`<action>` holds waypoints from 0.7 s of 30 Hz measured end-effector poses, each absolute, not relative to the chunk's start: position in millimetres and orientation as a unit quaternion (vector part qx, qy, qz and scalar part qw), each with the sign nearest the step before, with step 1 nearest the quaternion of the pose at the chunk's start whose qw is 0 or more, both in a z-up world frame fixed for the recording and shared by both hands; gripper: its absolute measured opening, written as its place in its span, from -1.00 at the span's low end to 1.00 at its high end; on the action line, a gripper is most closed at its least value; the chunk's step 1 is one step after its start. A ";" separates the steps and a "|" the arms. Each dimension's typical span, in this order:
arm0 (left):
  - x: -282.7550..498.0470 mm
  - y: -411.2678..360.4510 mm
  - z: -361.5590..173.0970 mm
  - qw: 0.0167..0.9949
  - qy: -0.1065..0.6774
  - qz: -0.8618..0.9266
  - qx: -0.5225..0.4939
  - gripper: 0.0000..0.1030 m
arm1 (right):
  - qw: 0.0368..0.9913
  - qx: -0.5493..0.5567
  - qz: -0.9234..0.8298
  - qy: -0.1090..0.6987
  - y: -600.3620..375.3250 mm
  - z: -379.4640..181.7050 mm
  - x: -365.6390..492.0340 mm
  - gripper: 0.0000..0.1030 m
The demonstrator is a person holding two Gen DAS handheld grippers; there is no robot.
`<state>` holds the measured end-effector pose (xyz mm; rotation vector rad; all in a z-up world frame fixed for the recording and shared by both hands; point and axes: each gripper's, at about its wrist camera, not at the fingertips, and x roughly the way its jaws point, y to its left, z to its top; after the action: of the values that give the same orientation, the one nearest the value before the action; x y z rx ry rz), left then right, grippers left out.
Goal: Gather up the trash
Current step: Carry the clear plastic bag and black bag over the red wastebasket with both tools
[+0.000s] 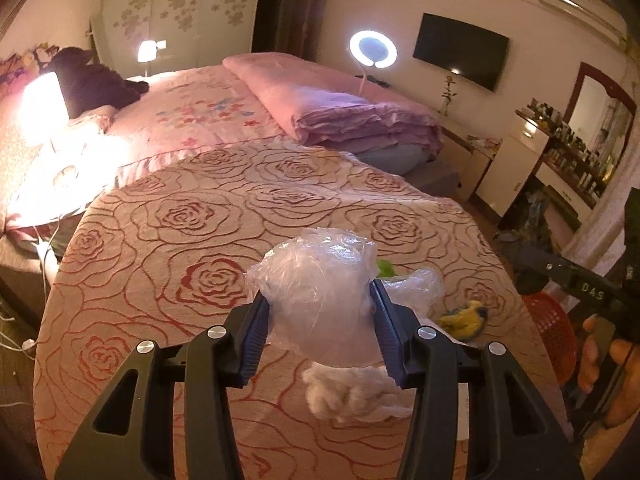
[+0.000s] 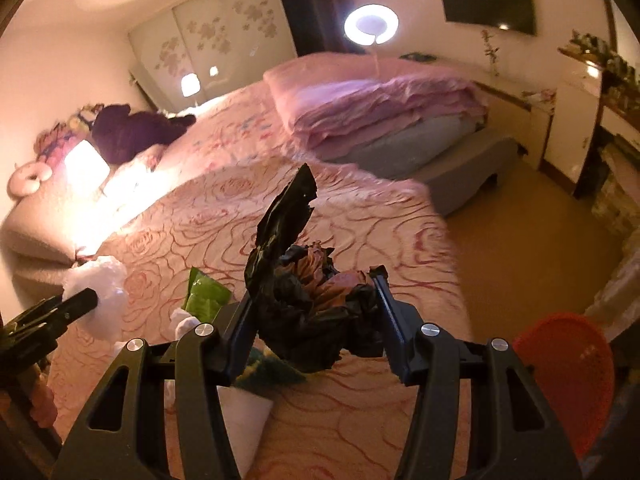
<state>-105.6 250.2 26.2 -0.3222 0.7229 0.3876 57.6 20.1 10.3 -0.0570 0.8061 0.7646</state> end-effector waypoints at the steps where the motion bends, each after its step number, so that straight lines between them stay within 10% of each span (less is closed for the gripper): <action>1: -104.0 245.6 27.2 0.906 0.350 0.184 -0.153 -0.10 | 0.853 -0.025 0.359 0.379 13.2 12.9 56.2 0.02; 21: -61.3 171.9 32.5 0.917 0.365 0.117 -0.106 -0.10 | 0.889 0.001 0.289 0.356 -65.4 21.5 47.5 0.02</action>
<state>-61.3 171.9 32.5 -0.2174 0.7514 0.2408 47.5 -65.4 21.5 0.0019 0.7406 0.6004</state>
